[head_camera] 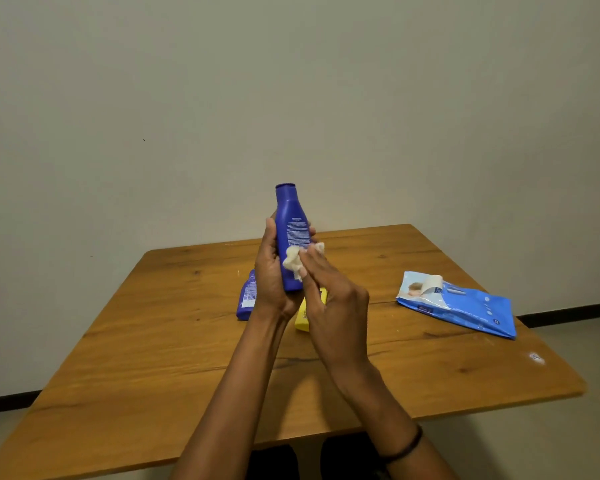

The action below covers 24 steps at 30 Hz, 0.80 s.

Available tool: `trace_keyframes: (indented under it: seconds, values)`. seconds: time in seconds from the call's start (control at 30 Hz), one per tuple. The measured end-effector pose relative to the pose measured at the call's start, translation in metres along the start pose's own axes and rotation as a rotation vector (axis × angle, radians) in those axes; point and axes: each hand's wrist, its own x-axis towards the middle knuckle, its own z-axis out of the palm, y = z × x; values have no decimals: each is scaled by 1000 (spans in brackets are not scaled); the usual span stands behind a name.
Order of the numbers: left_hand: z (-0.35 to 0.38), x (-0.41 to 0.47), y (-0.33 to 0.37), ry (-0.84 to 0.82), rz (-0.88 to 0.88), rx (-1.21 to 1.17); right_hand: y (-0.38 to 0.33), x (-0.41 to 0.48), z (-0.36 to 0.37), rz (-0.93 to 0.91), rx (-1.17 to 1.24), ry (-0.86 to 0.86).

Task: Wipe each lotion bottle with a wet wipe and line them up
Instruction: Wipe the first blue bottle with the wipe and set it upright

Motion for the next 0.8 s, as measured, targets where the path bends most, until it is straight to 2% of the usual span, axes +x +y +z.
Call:
trace_keyframes:
  seconds: [0.27, 0.43, 0.7, 0.8]
  values:
    - [1, 0, -16, 61, 42, 99, 3, 74, 12, -78, -64, 44]
    - [-7, -2, -19, 108, 88, 242, 11, 63, 18, -95, -88, -30]
    - [-15, -11, -34, -33, 257, 612, 18, 42, 15, -142, -3, 126]
    - [-8, -13, -36, -12, 265, 595, 17, 55, 9, -231, 19, 135]
